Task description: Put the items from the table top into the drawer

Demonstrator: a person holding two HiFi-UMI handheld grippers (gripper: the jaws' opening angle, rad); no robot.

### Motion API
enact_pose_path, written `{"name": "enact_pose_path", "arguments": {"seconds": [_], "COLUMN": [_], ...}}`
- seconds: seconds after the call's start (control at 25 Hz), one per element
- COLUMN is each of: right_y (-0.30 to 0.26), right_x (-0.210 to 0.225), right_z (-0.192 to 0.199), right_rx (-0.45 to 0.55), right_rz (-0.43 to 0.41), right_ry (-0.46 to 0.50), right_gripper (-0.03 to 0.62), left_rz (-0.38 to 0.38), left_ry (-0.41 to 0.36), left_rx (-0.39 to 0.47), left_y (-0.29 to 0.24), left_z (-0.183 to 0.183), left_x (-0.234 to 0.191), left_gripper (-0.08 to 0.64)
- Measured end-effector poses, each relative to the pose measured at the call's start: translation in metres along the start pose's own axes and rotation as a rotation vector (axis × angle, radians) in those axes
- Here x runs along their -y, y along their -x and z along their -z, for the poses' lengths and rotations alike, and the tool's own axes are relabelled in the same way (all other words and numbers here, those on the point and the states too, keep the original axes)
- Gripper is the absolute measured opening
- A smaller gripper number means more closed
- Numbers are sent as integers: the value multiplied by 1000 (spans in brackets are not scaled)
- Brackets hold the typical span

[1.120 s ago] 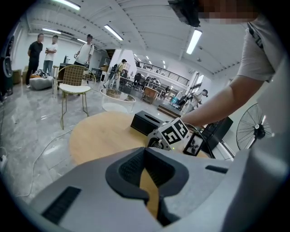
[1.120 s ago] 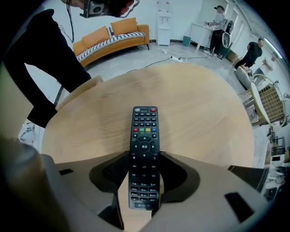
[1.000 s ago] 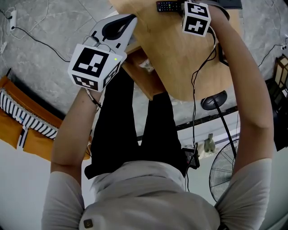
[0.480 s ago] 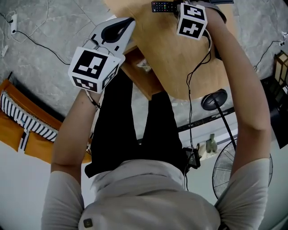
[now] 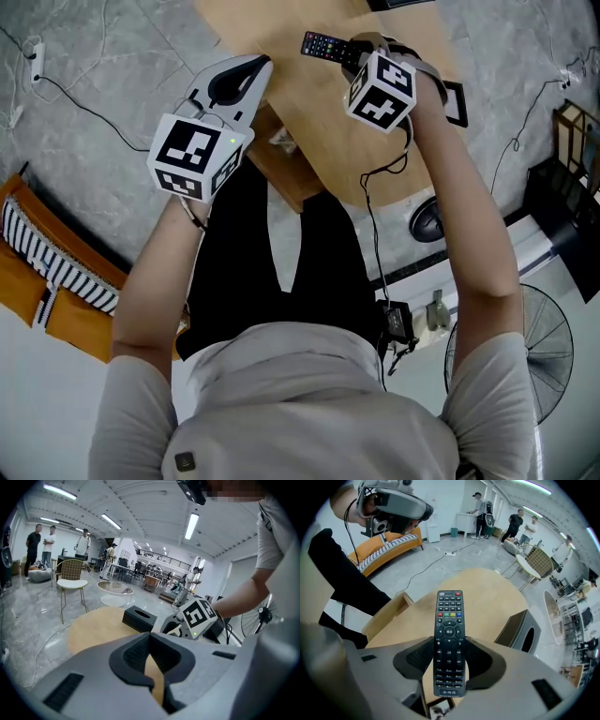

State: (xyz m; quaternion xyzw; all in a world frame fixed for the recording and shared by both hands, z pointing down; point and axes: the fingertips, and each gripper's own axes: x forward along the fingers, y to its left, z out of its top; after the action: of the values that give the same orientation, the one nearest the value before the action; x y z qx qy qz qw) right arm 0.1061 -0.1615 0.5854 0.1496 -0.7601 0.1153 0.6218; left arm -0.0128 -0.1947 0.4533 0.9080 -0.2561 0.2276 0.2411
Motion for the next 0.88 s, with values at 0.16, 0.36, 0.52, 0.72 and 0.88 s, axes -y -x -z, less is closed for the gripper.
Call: {"name": "enact_pose_path", "arguments": {"seconds": [0.16,0.36,0.52,0.72,0.88], "right_y": [43,104,161,228,274], "right_x": [-22,-49,-59,-76,-85], "right_z": [4,7,9,11,14], "right_rx": [39,100,160,226,288], "right_rz": [39,68,119,181,248], "right_ry": [-84,-198,-284,-346,-388], "right_gripper": [218,218,218,218,218], "left_rz": [-11,-6,2,4,-12], "left_ry": [6,5,-31,-76,-115], "left_rx": [34,50,73,108,144], "left_y": [20,49,74,108,127], "left_z": [-18,-39,-68,-100,-122], "left_x": [22,61,91,129,157], "left_gripper": [9,9,9,9,9]}}
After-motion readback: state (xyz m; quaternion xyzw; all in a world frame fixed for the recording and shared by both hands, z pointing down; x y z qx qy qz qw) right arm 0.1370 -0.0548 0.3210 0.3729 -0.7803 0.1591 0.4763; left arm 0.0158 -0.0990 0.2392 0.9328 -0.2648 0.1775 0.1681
